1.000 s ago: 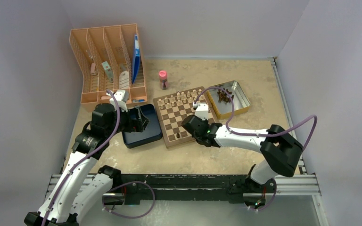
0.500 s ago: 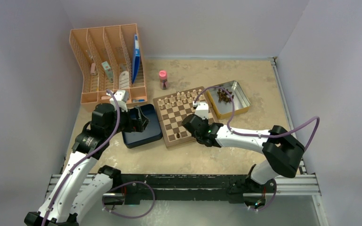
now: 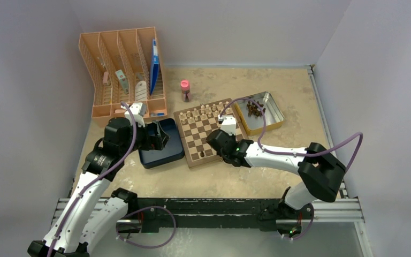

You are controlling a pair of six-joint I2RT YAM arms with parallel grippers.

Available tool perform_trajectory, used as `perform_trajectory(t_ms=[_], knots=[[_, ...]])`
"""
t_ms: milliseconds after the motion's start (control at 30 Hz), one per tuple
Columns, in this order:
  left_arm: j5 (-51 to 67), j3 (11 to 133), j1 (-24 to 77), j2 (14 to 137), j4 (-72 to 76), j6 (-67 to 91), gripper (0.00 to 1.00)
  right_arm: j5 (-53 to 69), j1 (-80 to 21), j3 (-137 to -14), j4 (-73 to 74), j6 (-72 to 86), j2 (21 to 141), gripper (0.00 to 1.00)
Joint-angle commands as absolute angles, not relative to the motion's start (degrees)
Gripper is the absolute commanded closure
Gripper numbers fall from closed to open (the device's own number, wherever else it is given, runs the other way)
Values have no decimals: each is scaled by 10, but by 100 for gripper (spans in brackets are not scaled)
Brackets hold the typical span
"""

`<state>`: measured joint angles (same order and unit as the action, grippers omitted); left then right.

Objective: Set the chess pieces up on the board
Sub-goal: Place the chess piece on the chessboard.

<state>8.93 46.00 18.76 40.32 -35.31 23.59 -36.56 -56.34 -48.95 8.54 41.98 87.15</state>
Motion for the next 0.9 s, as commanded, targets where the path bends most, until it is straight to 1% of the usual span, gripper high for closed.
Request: perform_trajectory(t_ms=[0, 400, 633, 733, 867], knots=[[89, 463, 185, 399, -334, 240, 7, -387, -564, -524, 96, 420, 873, 73], [88, 462, 184, 398, -336, 241, 7, -395, -563, -562, 132, 409, 843, 69], [88, 463, 185, 395, -337, 241, 7, -417, -538, -601, 144, 380, 844, 68], [87, 463, 185, 392, -335, 241, 7, -411, -506, -606, 122, 357, 842, 68], [91, 462, 185, 393, -335, 240, 7, -374, -437, -600, 55, 300, 835, 68]])
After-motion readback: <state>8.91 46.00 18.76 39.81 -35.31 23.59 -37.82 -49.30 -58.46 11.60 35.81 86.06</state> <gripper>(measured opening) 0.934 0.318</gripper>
